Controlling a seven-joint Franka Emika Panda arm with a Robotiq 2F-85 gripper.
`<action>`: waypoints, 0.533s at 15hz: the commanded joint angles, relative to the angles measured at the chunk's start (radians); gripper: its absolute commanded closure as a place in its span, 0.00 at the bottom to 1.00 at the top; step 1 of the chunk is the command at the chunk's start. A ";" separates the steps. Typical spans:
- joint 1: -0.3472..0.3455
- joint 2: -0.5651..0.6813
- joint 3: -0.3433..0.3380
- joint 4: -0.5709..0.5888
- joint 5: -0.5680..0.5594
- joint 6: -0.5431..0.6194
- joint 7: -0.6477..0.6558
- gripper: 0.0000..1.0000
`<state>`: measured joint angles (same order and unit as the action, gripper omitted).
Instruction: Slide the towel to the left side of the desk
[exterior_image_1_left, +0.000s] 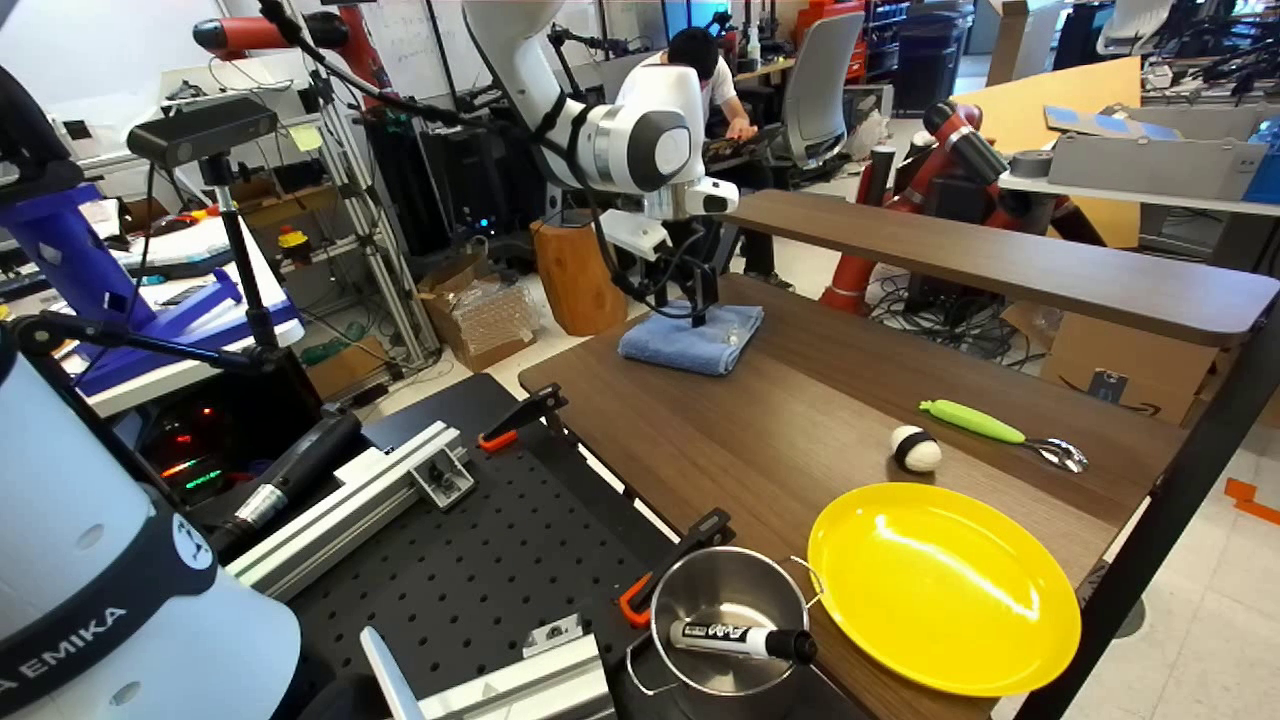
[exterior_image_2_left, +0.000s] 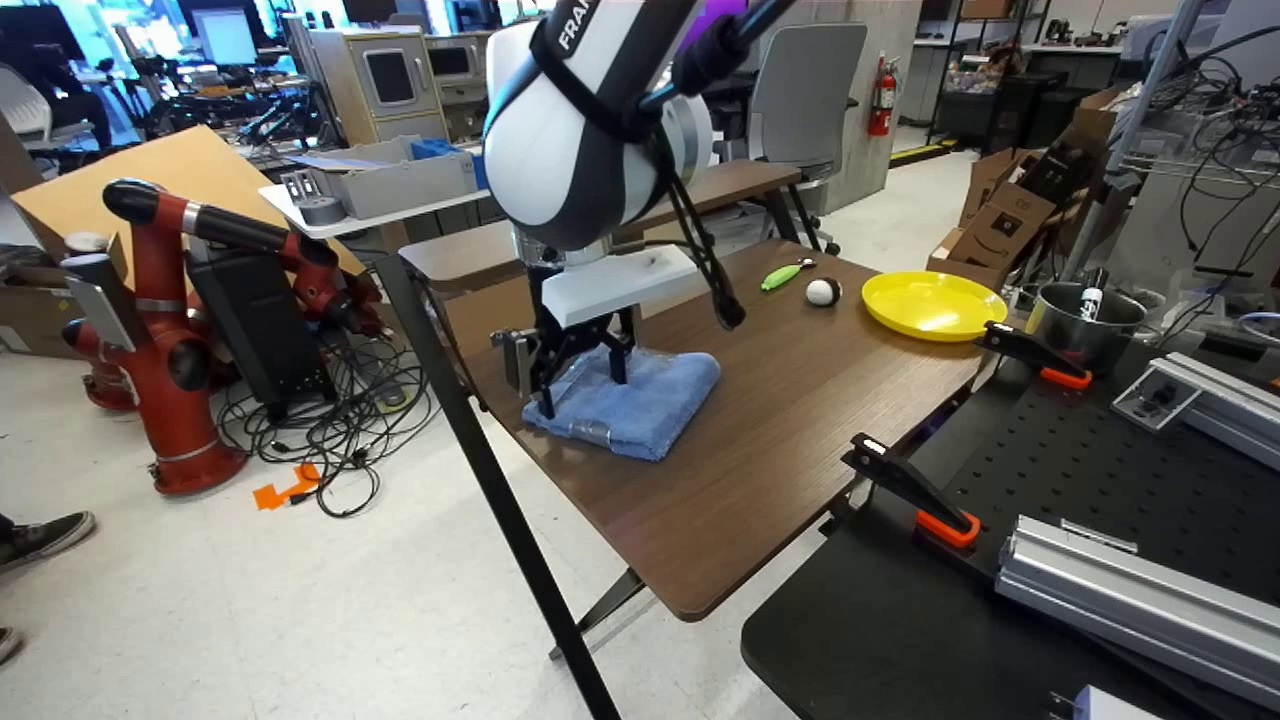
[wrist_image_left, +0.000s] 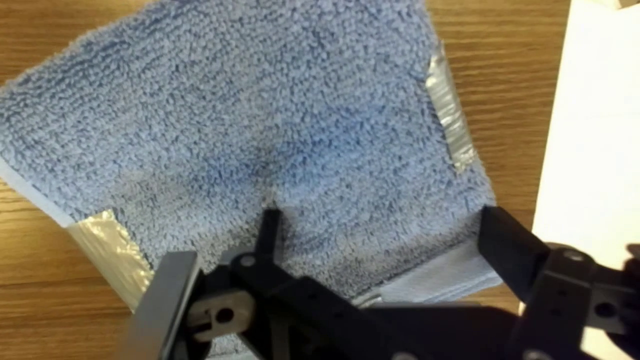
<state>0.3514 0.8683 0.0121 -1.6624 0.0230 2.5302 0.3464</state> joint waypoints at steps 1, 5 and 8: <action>0.002 -0.013 0.009 0.003 0.000 -0.018 0.018 0.00; -0.004 -0.080 0.024 -0.069 0.007 0.011 0.011 0.00; -0.019 -0.165 0.040 -0.156 0.014 0.020 -0.012 0.00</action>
<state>0.3515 0.7967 0.0315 -1.7087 0.0272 2.5332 0.3471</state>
